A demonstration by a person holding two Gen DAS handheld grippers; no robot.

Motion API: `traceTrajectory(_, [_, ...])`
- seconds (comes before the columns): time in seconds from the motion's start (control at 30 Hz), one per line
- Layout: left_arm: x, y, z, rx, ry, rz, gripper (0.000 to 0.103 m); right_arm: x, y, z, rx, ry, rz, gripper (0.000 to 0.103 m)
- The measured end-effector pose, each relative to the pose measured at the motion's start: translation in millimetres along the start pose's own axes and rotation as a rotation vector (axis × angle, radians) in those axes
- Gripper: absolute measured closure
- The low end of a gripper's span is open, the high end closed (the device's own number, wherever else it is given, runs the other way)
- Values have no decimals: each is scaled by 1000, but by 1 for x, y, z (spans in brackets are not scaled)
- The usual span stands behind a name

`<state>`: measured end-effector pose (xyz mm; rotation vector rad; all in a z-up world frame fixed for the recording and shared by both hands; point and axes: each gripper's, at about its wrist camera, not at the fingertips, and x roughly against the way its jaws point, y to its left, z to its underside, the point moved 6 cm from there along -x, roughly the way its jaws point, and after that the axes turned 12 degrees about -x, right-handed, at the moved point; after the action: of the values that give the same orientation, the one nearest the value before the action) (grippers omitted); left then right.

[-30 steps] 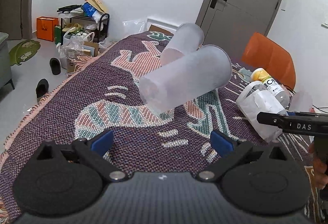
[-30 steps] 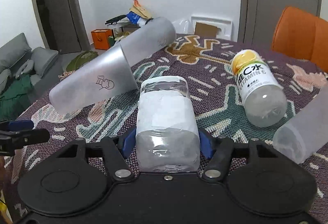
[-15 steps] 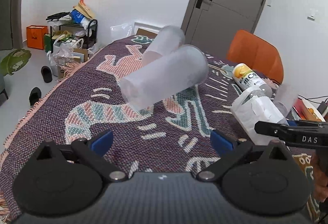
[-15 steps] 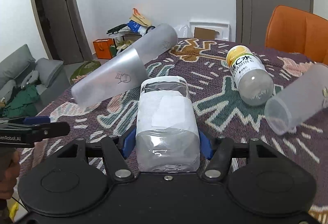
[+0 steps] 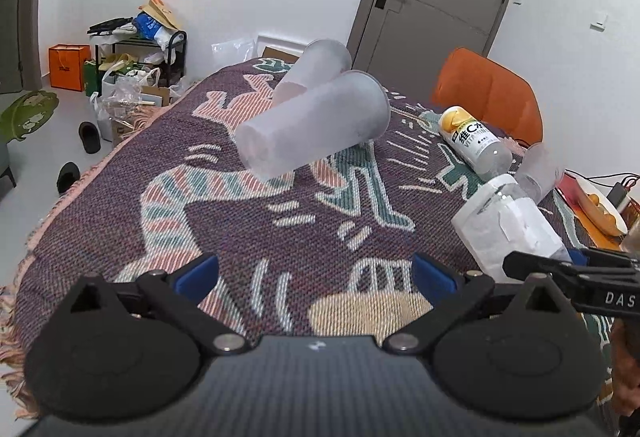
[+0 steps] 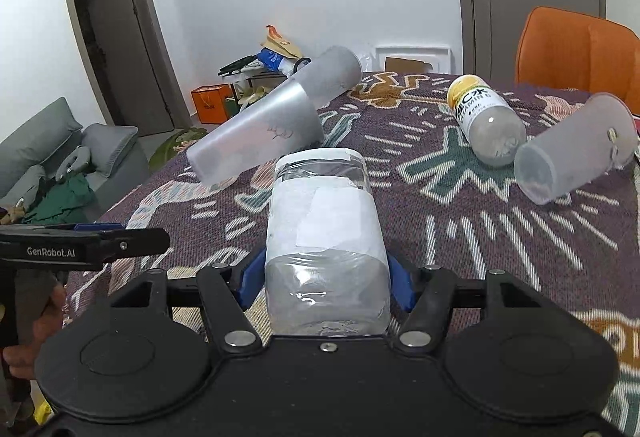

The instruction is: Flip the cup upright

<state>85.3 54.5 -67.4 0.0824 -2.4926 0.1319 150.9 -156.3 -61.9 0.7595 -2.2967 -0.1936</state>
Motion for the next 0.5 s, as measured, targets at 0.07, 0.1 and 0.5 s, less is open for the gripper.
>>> traceTrajectory(0.07, [3, 1, 2, 2, 1, 0, 1, 2, 1, 4, 0, 4, -3, 43])
traceTrajectory(0.1, [5, 1, 3, 3, 1, 1, 1, 3, 3, 6, 1, 6, -5, 43])
traceTrajectory(0.5, [16, 4, 3, 47, -16, 26, 1, 14, 7, 14, -1, 7, -32, 8])
